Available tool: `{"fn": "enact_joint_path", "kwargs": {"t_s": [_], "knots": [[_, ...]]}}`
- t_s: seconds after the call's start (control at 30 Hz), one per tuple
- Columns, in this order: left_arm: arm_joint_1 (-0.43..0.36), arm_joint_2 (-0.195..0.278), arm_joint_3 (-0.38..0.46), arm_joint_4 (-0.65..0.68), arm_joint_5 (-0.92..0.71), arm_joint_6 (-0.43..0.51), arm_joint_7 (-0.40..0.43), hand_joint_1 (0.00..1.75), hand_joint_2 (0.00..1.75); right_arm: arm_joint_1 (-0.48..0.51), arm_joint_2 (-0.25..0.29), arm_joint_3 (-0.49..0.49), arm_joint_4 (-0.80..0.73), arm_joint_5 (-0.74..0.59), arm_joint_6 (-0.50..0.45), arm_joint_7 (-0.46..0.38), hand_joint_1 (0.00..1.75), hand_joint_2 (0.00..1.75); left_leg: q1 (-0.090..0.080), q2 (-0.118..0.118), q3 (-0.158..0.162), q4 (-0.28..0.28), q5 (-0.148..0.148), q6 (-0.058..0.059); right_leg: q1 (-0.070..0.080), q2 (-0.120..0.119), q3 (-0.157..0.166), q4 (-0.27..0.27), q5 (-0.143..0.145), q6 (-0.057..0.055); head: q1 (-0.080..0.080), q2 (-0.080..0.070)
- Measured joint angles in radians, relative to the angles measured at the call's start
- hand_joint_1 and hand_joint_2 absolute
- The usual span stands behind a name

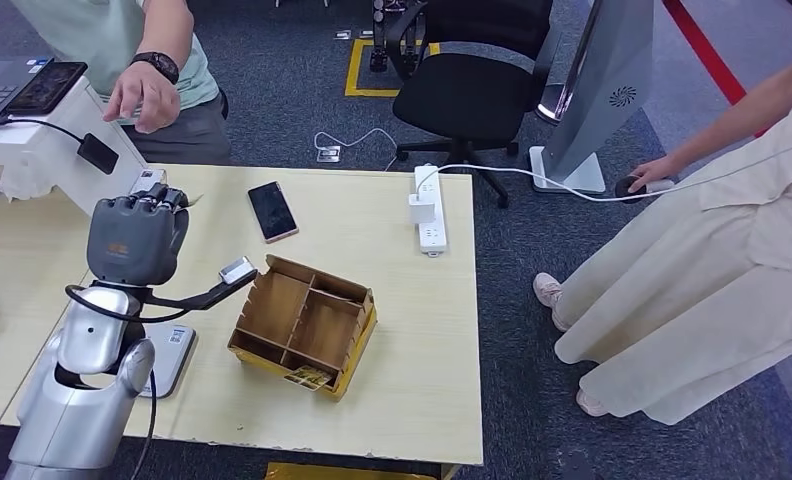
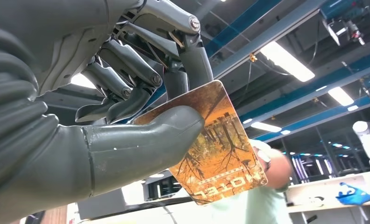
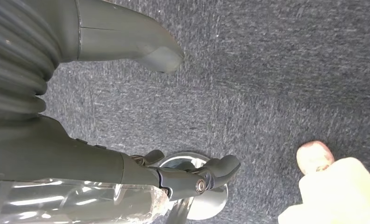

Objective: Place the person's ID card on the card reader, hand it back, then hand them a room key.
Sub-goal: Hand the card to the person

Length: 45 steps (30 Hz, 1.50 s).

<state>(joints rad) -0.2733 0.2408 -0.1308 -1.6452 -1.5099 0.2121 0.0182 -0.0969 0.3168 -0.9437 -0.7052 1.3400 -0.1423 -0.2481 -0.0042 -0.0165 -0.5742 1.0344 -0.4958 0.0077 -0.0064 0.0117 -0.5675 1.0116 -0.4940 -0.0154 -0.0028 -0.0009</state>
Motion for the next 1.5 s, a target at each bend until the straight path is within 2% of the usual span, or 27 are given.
{"fn": "enact_joint_path", "kwargs": {"t_s": [0.4,0.83,1.5], "knots": [[-0.116,0.001,-0.066,0.134,0.000,-0.010,0.079,1.75,1.75,-0.001,0.000,0.023,0.016,-0.001,0.002,0.009,0.00,1.75,0.000,0.001,0.000,0.000,0.000,0.000,0.000,0.001,-0.001,0.000,0.000,0.000,0.000,0.000],[-0.136,0.007,-0.093,0.181,0.000,-0.009,0.089,1.75,1.75,0.000,0.000,0.024,0.023,-0.002,0.002,0.009,0.00,1.75,0.000,0.001,0.000,0.000,0.000,0.000,0.000,0.001,-0.001,0.000,0.000,0.000,0.000,0.000],[-0.235,0.071,-0.123,0.237,0.000,-0.031,0.326,1.75,1.75,0.027,0.008,0.024,0.022,0.015,0.016,-0.009,0.00,1.75,0.000,0.001,0.000,0.000,0.000,0.000,0.000,0.001,-0.001,0.000,0.000,0.000,0.000,0.000]]}}
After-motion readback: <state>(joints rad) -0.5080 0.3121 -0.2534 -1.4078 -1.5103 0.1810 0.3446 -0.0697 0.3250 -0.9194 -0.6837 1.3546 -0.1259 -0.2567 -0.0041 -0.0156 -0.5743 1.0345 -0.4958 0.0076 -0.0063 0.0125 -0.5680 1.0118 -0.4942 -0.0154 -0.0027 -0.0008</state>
